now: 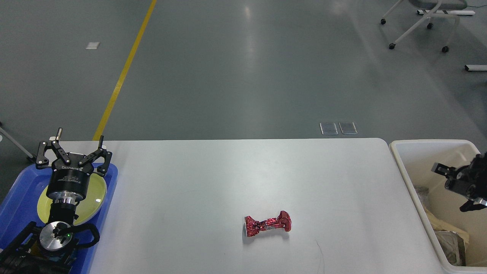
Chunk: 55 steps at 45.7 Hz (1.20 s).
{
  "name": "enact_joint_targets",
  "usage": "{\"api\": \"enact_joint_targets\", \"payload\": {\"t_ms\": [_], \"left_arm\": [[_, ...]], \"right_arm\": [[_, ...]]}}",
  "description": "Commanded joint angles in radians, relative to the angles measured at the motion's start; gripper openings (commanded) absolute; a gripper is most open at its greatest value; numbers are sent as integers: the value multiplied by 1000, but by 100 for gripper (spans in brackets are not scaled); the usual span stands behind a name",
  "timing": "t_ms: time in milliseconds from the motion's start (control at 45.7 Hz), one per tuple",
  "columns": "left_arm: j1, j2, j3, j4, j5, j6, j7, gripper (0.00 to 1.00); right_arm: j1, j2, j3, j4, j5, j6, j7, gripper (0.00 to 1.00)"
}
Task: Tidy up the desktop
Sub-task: 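Raise the right gripper out of the bin toward the red wrapper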
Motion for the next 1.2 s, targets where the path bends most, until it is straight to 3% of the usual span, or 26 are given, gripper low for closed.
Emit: {"api": "enact_joint_targets", "payload": {"t_ms": [0,219,394,590,787,984,1181], "left_arm": [[0,0,0,0,0,0,0,96],[0,0,0,0,0,0,0,96],[0,0,0,0,0,0,0,96],[0,0,0,0,1,0,0,96],[0,0,0,0,1,0,0,96],[0,0,0,0,0,0,0,96],[0,0,0,0,0,0,0,96]], "right_arm": [[237,-28,-45,141,-51,274,-3,100],[559,66,-84,196,-48,828,-2,100],[834,70,-97,406,-1,988,-2,100],[1101,129,-240,592,194,997,-3,100],[1305,133,-265,782,228,997,-3,100],[1402,145,-257,965,253,955,-5,100],[1406,161,-265,974,288,892,-5,100]]}}
